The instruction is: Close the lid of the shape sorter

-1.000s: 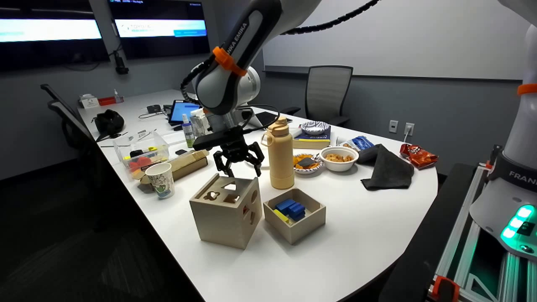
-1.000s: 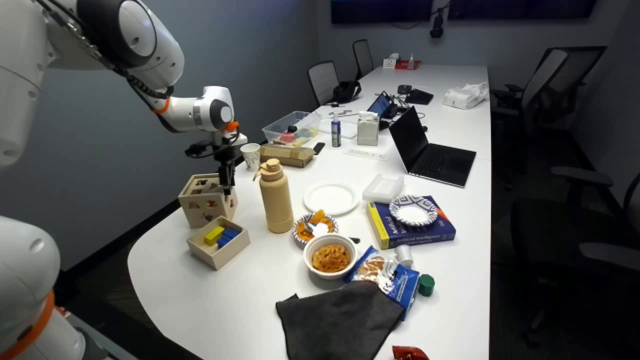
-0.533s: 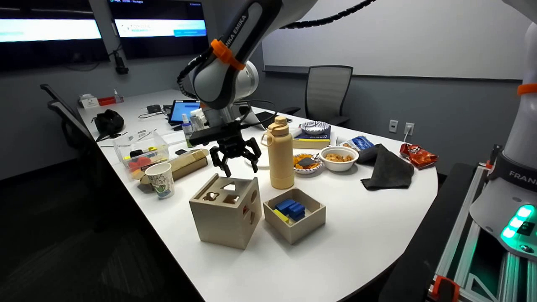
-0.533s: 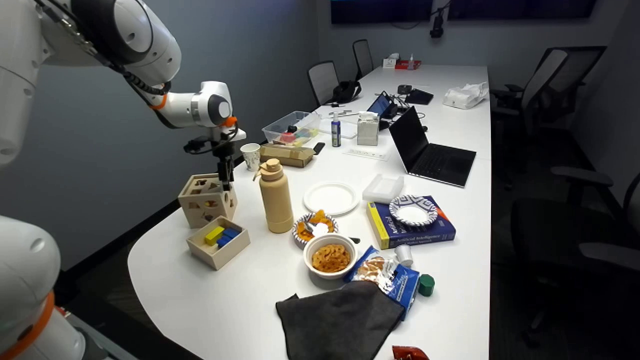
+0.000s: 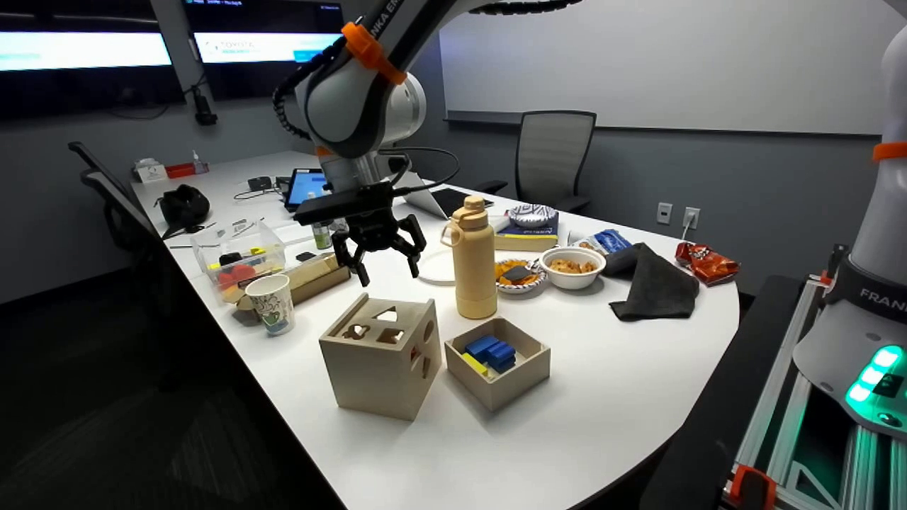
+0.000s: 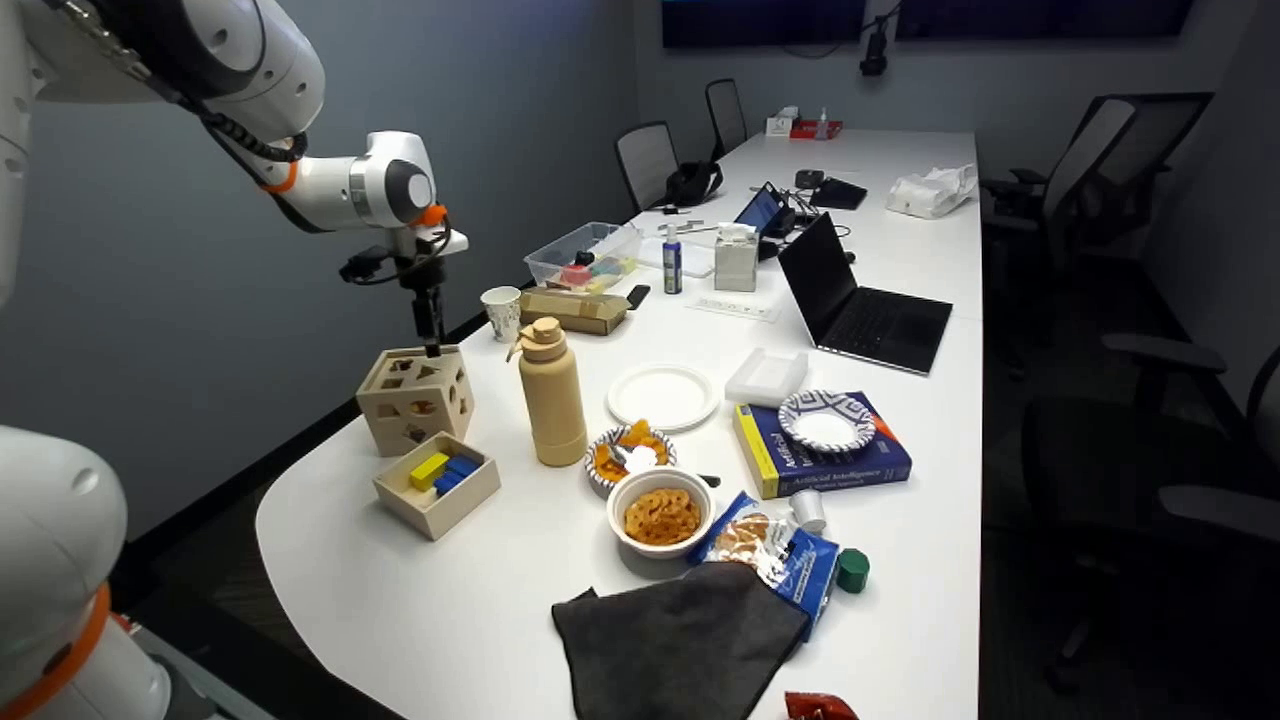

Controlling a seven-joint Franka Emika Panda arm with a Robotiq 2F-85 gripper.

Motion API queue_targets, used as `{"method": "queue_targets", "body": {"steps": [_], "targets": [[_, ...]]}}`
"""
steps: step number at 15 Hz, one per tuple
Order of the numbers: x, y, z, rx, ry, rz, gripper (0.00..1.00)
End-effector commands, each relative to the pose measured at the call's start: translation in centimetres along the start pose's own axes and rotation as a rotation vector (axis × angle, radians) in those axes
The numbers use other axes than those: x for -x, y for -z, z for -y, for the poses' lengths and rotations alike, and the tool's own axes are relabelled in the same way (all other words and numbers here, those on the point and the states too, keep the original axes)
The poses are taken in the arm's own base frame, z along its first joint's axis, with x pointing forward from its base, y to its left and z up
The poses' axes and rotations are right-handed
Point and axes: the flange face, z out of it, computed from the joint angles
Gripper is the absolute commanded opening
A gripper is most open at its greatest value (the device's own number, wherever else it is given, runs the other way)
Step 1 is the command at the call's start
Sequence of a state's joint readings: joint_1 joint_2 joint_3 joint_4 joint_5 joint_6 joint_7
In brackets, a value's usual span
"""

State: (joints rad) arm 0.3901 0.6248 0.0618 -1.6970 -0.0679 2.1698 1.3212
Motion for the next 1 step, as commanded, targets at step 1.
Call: {"method": "queue_targets", "body": {"steps": [1], "targets": [[0.91,1.32,-1.53,0.001,0.039,-0.011,1.00]]}}
